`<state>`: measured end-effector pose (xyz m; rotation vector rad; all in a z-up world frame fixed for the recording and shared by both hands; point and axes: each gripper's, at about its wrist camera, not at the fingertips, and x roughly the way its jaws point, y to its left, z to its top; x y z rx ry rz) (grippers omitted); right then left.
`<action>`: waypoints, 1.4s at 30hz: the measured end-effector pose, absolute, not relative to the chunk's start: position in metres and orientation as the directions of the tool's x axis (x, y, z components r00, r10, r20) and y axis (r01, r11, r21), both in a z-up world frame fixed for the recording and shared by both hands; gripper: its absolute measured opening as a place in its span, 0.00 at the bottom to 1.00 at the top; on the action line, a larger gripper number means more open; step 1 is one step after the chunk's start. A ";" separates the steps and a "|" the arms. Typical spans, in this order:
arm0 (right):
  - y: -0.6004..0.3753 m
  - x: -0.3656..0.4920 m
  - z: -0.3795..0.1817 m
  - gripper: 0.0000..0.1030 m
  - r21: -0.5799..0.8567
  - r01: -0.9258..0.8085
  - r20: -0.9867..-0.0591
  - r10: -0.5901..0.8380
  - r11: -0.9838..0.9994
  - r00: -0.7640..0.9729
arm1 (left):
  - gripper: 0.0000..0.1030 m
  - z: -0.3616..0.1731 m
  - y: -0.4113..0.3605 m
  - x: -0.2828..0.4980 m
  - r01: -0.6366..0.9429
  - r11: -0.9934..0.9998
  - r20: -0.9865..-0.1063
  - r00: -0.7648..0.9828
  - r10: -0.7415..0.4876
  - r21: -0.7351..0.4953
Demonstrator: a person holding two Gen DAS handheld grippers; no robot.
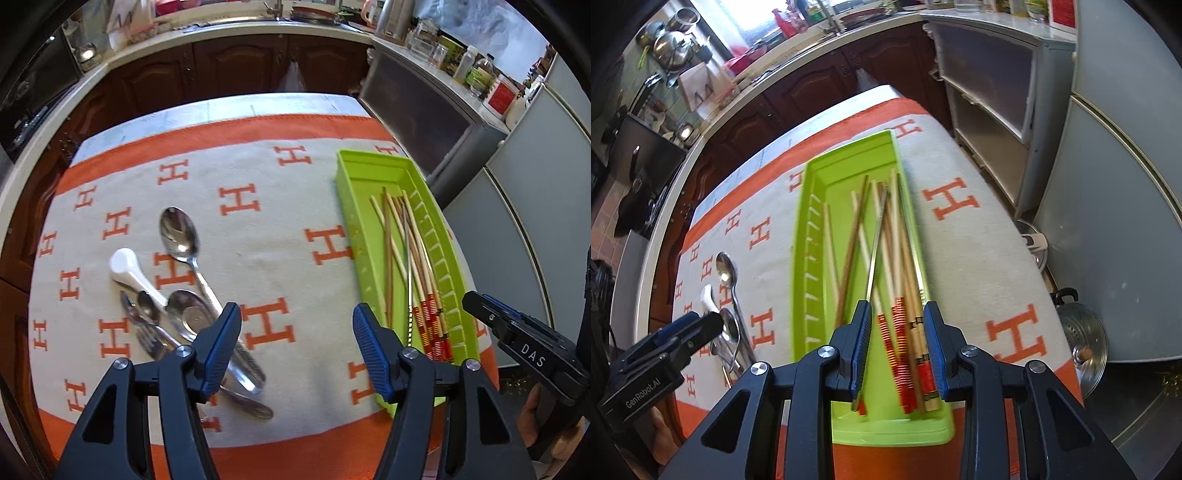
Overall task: Organize utensils
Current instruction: 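Move both grippers back over the spoons and forks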
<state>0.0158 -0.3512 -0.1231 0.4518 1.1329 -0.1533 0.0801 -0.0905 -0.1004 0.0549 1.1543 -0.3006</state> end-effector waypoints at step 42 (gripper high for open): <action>-0.127 0.122 -0.151 0.40 0.330 -0.149 -0.926 0.351 0.932 0.141 | 0.71 -0.178 0.124 0.089 -0.171 0.927 -0.923 0.258 -0.286 -0.335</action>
